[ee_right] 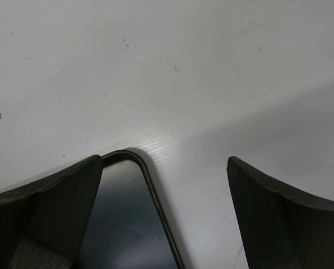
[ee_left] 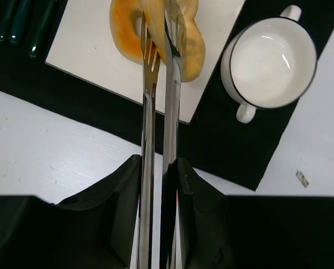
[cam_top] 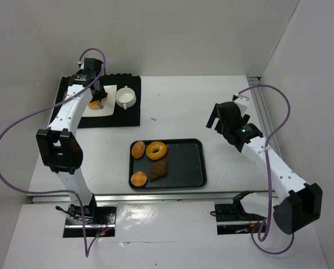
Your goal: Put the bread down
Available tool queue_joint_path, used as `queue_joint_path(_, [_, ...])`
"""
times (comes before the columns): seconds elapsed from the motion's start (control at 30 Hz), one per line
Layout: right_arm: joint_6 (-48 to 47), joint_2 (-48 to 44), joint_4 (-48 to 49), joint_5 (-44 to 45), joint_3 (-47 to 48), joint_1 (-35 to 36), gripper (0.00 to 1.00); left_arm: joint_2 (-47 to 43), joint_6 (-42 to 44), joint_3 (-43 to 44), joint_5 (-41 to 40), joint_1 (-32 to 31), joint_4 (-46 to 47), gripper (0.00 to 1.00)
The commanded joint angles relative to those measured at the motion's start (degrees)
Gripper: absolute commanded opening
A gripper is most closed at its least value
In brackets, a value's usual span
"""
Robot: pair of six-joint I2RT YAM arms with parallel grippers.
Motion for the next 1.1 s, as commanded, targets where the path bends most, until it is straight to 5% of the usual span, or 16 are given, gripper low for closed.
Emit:
queue_joint_path(0.0, [-0.52, 1.34, 2.49, 0.24, -0.26, -0.03, 0.99, 4.03, -1.92, 5.92, 2.60, 1.46, 4.02, 0.29])
queue_joint_path(0.27, [-0.52, 3.10, 2.49, -0.28, 0.36, -0.03, 0.99, 14.07, 0.80, 15.33, 5.15, 1.99, 2.79, 0.41])
queue_joint_path(0.63, [-1.04, 4.34, 3.02, -0.90, 0.36, -0.03, 0.99, 11.45, 0.98, 15.34, 3.75, 1.37, -0.20, 0.70])
queue_joint_path(1.07, [-1.05, 3.28, 2.49, -0.90, 0.89, -0.03, 0.99, -0.68, 0.98, 9.72, 3.31, -3.89, -1.35, 0.71])
